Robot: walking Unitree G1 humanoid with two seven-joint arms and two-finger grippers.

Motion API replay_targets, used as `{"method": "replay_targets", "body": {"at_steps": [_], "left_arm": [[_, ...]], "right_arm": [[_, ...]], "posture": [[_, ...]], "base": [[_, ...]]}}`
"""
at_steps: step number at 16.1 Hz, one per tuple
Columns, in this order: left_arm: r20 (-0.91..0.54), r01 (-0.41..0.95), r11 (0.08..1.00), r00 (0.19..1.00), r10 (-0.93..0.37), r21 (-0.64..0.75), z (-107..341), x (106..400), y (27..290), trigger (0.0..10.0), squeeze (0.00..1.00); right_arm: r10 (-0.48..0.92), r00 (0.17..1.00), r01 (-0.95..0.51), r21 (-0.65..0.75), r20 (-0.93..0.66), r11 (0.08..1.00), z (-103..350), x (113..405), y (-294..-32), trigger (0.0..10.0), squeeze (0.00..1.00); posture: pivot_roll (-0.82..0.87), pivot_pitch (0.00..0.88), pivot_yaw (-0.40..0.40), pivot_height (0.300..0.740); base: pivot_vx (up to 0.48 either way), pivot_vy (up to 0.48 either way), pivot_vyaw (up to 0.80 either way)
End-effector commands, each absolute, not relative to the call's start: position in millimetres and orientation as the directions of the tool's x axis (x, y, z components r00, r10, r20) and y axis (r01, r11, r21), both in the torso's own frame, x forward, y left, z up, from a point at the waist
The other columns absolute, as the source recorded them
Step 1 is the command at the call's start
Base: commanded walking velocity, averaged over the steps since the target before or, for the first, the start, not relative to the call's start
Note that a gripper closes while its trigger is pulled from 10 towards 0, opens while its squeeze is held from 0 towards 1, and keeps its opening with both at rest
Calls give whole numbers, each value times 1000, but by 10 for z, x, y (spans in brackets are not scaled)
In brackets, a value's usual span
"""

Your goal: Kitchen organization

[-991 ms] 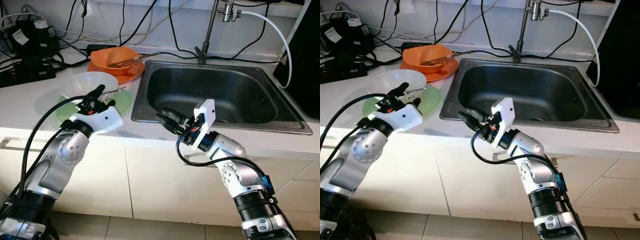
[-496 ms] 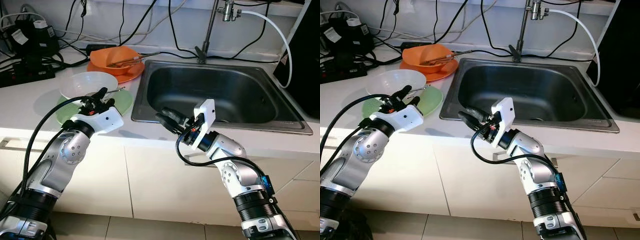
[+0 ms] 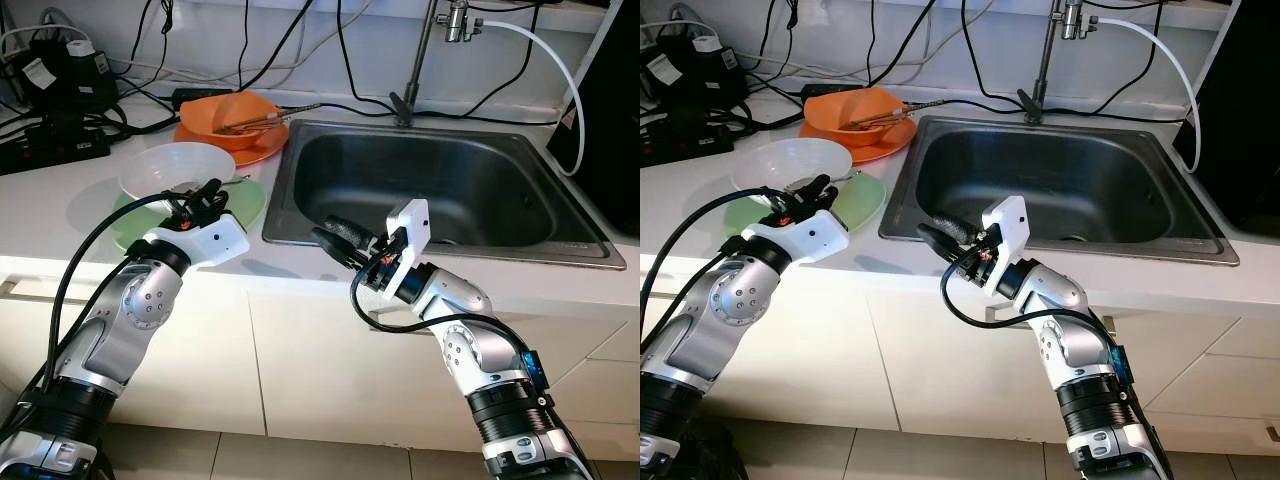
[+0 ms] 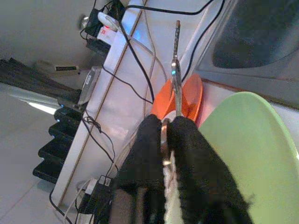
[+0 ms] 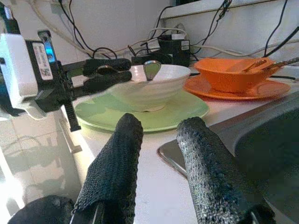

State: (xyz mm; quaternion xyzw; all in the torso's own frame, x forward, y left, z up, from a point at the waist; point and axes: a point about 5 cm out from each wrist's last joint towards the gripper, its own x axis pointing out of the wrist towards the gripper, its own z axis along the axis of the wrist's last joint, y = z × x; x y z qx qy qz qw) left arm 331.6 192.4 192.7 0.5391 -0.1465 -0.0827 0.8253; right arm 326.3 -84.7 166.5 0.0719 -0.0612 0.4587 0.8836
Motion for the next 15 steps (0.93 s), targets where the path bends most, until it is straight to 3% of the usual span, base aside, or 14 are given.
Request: {"method": "replay_targets", "body": {"at_steps": [1,7,9,10,11,13,15], "left_arm": [[169,-39,392,938,-303,919,1976,3327,1909,0,0],[225,-103,358,921,-318,928,2115,3314,1890,0,0],[307,-215,278,886,-348,936,2309,3292,1827,0,0],[350,-273,246,863,-364,930,2411,3278,1794,1216,0],[406,-327,257,832,-378,910,2540,3251,1751,10000,0],[458,-366,285,788,-411,886,2684,3202,1665,10000,0],[513,-372,371,740,-434,851,2806,3154,1568,10000,0]], "right_arm": [[800,576,-816,63,166,575,1667,3288,-852,10000,0],[801,575,-817,61,167,574,1672,3298,-842,10000,0],[800,575,-816,61,168,574,1673,3302,-840,10000,0],[800,576,-816,61,168,575,1674,3304,-838,10000,0],[800,576,-816,63,170,575,1675,3305,-838,10000,0],[798,578,-815,65,170,576,1671,3305,-841,10000,0],[792,586,-809,68,173,583,1671,3309,-844,10000,0]], "posture": [[142,29,-8,740],[143,22,-12,740],[143,22,-12,740],[143,22,-12,740],[141,22,-15,740],[141,22,-15,740],[141,22,-15,740]], "base": [[0,0,0],[0,0,0],[0,0,0],[0,0,0],[0,0,0],[0,0,0],[0,0,0]]}}
